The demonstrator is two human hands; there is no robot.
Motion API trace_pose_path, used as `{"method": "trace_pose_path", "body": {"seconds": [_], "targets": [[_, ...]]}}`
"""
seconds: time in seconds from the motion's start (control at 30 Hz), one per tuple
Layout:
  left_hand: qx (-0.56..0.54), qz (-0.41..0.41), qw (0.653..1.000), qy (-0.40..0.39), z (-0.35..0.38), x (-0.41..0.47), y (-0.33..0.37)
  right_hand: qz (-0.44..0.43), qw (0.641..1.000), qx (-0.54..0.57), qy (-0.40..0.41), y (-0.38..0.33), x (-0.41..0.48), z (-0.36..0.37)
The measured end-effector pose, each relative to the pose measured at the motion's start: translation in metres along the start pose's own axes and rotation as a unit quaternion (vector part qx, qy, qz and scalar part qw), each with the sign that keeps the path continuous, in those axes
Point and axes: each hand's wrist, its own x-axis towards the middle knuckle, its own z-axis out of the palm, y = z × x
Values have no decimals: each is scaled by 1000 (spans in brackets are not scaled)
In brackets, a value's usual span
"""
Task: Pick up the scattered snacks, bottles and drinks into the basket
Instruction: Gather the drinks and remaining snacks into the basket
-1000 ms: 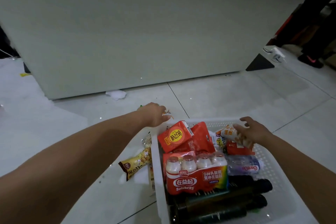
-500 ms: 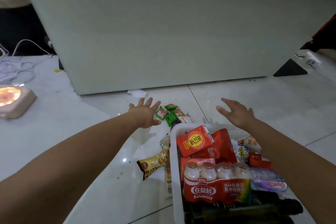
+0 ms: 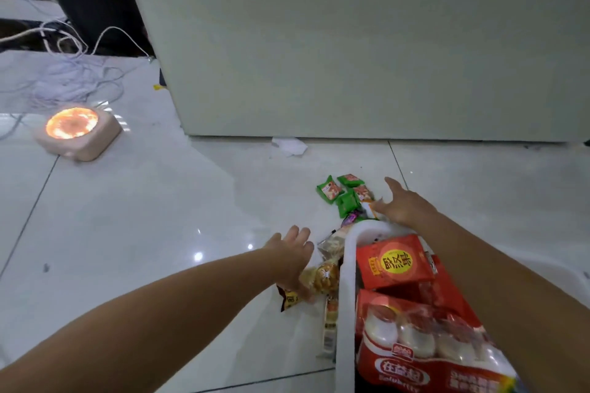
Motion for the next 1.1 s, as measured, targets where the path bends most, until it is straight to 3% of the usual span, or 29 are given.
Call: {"method": "trace_pose_path", "body": {"seconds": [0.13, 0.37, 0.7, 0.8, 0.87, 1.1], "targets": [[-6, 14, 1000, -6, 15, 6, 8, 53, 997, -7, -47, -7, 15, 13], [-131, -44, 990, -19, 15, 21, -4, 72, 990, -56, -109, -12, 37, 21], [-125, -110, 986, 27, 2, 30, -31, 78, 993, -64, -56, -6, 42, 24], [-129, -128, 983, 29, 0, 23, -40, 74, 997, -14, -7, -1, 39, 22], [-146, -131, 980, 28, -3, 18, -45, 49, 996, 25, 67, 3, 34, 18], [-226, -128, 964, 54, -44, 2, -44, 22, 958, 55, 282, 21, -13, -29]]}}
